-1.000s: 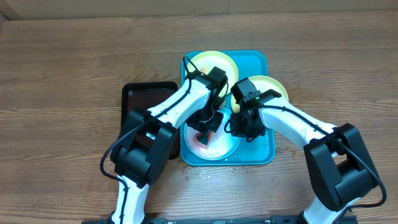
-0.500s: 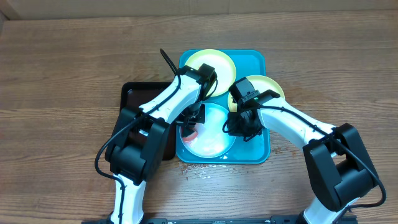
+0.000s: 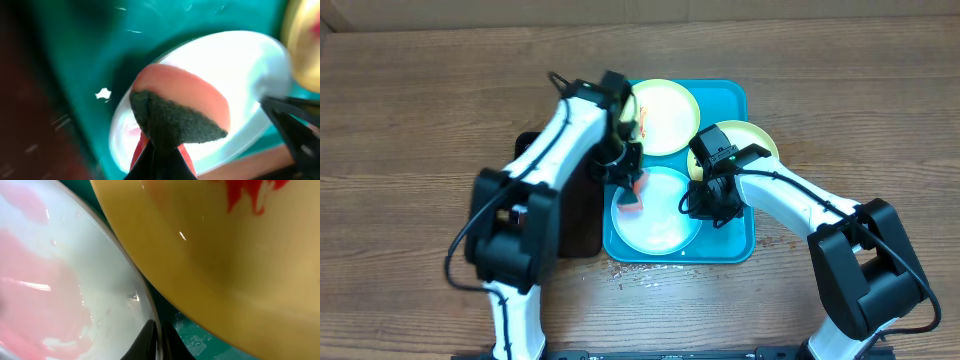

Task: Clean dirty plates on tray and stack at the side
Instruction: 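Scrub the white plate with the sponge while right gripper holds it, then return the sponge to the black tray with the left gripper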

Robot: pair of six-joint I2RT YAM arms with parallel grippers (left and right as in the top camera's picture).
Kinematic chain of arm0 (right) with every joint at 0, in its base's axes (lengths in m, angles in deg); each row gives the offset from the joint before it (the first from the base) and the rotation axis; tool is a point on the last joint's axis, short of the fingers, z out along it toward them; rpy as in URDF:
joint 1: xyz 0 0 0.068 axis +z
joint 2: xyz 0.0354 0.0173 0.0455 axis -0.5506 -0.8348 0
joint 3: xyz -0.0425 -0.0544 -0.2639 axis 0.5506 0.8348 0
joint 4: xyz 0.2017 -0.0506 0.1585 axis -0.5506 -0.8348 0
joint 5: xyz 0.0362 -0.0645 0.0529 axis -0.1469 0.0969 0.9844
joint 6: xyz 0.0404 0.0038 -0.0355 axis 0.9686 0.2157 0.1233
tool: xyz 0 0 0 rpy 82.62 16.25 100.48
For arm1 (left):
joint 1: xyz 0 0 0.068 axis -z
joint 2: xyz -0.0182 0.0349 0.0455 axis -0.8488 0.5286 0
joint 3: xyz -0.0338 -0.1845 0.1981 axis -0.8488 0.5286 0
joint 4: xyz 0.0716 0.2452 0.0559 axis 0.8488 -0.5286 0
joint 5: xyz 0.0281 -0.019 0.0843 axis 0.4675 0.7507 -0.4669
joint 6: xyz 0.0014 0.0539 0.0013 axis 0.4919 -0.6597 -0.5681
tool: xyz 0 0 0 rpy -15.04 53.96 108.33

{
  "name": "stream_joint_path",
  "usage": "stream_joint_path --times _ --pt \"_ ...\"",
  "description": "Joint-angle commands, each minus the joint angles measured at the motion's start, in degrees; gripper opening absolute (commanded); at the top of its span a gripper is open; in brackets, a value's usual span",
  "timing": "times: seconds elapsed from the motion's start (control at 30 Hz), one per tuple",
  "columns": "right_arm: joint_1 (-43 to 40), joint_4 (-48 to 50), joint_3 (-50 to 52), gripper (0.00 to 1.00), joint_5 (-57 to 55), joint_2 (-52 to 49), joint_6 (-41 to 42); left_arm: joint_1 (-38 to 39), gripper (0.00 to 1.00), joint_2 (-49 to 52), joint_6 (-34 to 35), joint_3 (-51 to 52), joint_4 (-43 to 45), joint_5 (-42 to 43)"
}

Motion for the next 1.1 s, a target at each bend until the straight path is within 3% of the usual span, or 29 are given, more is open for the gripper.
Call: stream_joint_path --times 0.0,0.1,0.17,0.47,0.6,0.7,0.93,1.07 --pt "-0.6 -0.7 0.3 0.06 -4.2 -0.3 -0.1 -4.0 0.04 -7.5 -0.3 -2.0 -1.4 -5.4" --pt "-0.6 -0.6 0.3 0.06 -4.6 -0.3 -0.1 -6.6 0.04 -8.7 4.7 -1.7 -3.7 -18.7" --pt "-0.6 -0.5 0.3 0.04 -4.6 -0.3 -0.1 -8.1 0.04 -8.6 6.6 -0.2 -4.1 -23.3" --pt "-0.6 -0.5 0.3 0.04 -4.6 -0.3 -0.1 -12.6 0.07 -8.6 10.8 15.4 7.0 -23.7" --pt "-0.6 -2.6 -1.0 0.04 -4.6 -0.2 -0.1 -12.7 0.41 -8.7 10.5 16.5 7.4 -22.9" --pt "-0.4 -7.3 -4.8 0.04 -6.3 0.5 -0.1 -12.8 0.60 -9.2 10.1 13.7 5.0 -22.1" --pt "3.6 -20.7 -20.3 0.04 -14.2 1.5 -4.7 -15.2 0.82 -13.8 8.6 3.1 -0.5 -16.4" --pt "7.8 -23.6 -27.5 0.04 -21.4 1.5 -4.7 -18.6 0.96 -17.4 8.6 -2.2 -2.2 -13.5"
